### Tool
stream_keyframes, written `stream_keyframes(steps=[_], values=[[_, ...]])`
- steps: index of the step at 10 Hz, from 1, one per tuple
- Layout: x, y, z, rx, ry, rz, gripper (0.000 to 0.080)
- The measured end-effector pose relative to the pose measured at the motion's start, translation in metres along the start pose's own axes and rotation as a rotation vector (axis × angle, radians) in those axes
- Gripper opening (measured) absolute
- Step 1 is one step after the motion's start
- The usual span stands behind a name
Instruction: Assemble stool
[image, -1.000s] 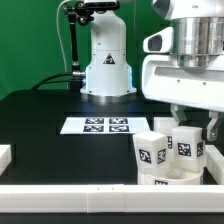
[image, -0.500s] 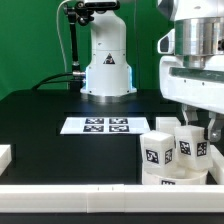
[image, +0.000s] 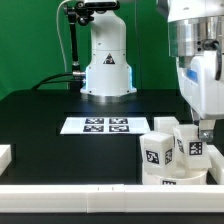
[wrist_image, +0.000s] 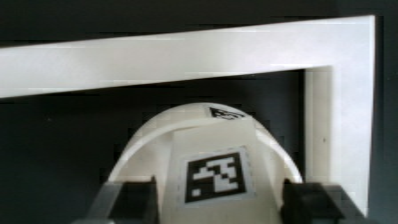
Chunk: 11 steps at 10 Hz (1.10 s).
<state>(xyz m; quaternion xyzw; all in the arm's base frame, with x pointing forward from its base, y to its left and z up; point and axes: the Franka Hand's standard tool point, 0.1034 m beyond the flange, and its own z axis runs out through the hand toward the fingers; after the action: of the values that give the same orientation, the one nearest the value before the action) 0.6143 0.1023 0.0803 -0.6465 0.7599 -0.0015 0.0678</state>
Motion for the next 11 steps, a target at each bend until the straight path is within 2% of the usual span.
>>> stream_keyframes(steps=[4,5,6,7,9,11], values=[[-0.001,0.001,0.0,-0.009,-0.009,0.094,0.0342],[-0.004,0.001,-0.005,-0.016,-0.014,0.043,0.0558],[-0.007,0.002,-0.015,-0.048,-0.033,-0.051,0.0621],[-0.01,0.0,-0.024,-0.053,-0.044,-0.085,0.0621],[-0.011,-0.006,-0.045,-0.037,-0.072,-0.381,0.0649],[-0.01,-0.005,-0.041,-0.035,-0.07,-0.492,0.0649]])
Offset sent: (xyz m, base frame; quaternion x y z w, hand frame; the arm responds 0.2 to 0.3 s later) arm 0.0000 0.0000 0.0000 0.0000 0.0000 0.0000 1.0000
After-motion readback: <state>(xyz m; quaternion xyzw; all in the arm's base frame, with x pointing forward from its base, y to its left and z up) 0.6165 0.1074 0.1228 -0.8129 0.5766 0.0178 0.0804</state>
